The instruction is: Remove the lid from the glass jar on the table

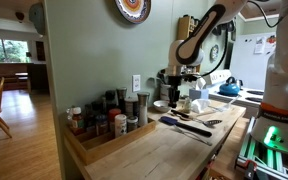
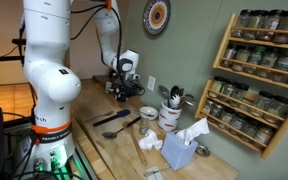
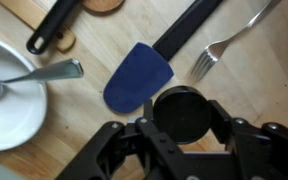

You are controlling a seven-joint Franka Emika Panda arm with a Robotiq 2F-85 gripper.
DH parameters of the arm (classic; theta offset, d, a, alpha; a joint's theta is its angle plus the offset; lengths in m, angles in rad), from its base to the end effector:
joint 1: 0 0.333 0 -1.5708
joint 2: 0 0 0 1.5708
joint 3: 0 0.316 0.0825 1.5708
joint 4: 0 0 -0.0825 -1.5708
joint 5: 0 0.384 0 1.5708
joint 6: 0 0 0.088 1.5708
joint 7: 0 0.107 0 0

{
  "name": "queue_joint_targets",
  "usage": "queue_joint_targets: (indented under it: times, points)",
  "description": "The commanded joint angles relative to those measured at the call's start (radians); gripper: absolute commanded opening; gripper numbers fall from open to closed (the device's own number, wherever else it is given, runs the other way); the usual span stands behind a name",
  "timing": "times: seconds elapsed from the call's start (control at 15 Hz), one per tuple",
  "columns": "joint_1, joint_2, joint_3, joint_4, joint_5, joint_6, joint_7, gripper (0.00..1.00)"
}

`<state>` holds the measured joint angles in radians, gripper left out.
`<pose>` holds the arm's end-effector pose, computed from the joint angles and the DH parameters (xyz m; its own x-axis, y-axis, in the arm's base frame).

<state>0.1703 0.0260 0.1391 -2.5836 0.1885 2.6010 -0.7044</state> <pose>0.4234 0.1316 0.2498 0.6596 0.7499 0.0512 0.7510 -0.6547 -0.0859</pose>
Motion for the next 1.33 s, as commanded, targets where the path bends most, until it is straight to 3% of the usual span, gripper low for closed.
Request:
queue_joint_targets:
  times: [0.0, 0.07, 0.33, 0.4, 0.87, 1.27]
  points:
    - [0.005, 0.042, 0.058, 0.042, 0.126, -0.043, -0.208, 0.31]
    - [-0.006, 0.027, 0.046, 0.019, 0.059, -0.007, -0.105, 0.56]
    - [-0.004, 0.04, 0.067, 0.036, 0.097, -0.018, -0.172, 0.56]
    - [-0.005, 0.05, 0.067, 0.036, 0.105, -0.017, -0.178, 0.31]
    - [-0.003, 0.149, 0.137, 0.002, 0.194, 0.098, -0.233, 0.31]
    - [-0.033, 0.261, 0.193, -0.01, 0.119, 0.292, -0.177, 0.31]
